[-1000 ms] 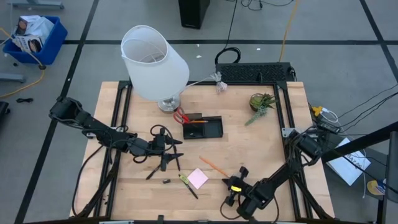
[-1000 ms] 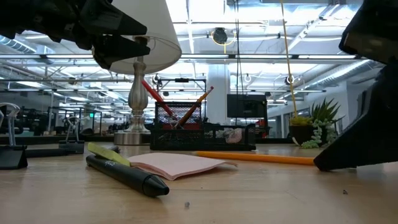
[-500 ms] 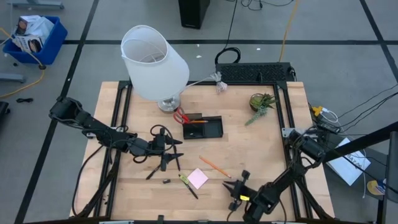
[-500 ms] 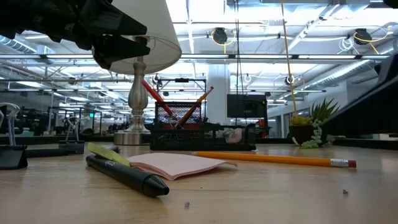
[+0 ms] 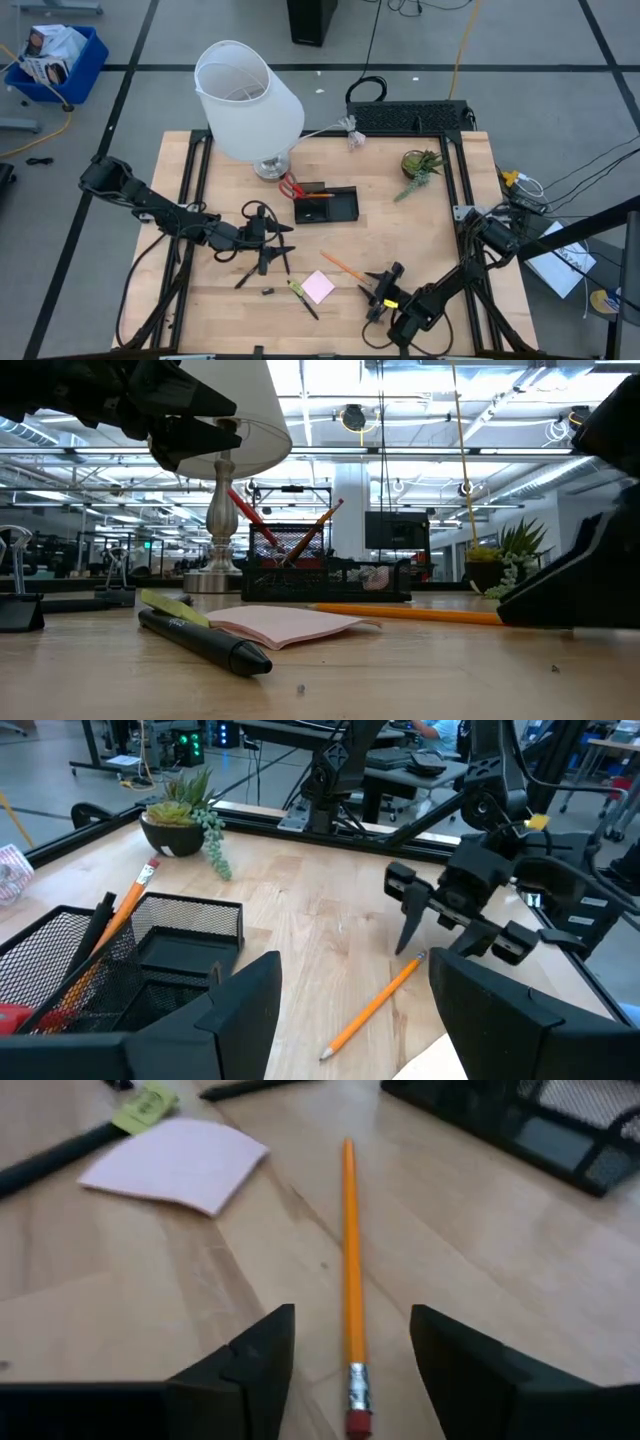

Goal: Pick and place office supplies into organizer
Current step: Put the yellow pencil into the top left compartment of the desk organizer

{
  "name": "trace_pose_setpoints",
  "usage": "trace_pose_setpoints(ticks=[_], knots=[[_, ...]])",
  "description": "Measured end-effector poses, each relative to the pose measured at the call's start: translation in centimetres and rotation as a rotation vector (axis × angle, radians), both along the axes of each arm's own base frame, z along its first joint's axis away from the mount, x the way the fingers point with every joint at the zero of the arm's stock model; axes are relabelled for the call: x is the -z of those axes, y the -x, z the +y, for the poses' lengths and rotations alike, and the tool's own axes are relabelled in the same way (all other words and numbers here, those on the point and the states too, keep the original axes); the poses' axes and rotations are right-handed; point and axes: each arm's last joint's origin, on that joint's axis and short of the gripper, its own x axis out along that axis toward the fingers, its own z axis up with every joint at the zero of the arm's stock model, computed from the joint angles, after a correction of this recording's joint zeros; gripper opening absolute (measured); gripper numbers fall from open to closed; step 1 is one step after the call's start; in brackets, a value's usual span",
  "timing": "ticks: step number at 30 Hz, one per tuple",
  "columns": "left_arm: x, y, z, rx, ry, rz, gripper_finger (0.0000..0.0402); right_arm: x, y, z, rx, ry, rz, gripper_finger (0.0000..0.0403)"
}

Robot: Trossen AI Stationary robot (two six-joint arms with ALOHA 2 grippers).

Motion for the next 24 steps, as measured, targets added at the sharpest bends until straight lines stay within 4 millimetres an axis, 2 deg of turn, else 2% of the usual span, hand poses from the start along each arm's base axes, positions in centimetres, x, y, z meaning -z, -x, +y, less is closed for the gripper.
trace_pose_setpoints(ticks=[7,15,19,24], knots=[[0.0,0.0,0.0,0.000,0.000,0.000,0.0255,0.8,0.2,-0.6,0.017,-0.087,0.007,0.0171],[0.0,0.0,0.0,0.000,0.000,0.000,0.0255,2.2,0.1,-0.5,0.027,-0.089,-0.005,0.0131],[0.0,0.0,0.0,0.000,0.000,0.000,0.0255,2.5,0.3,-0.7,0.051,-0.109,-0.021,0.0096],[0.0,0.0,0.0,0.000,0.000,0.000,0.0255,2.7,0.6,-0.7,0.048,-0.098,-0.025,0.0034]])
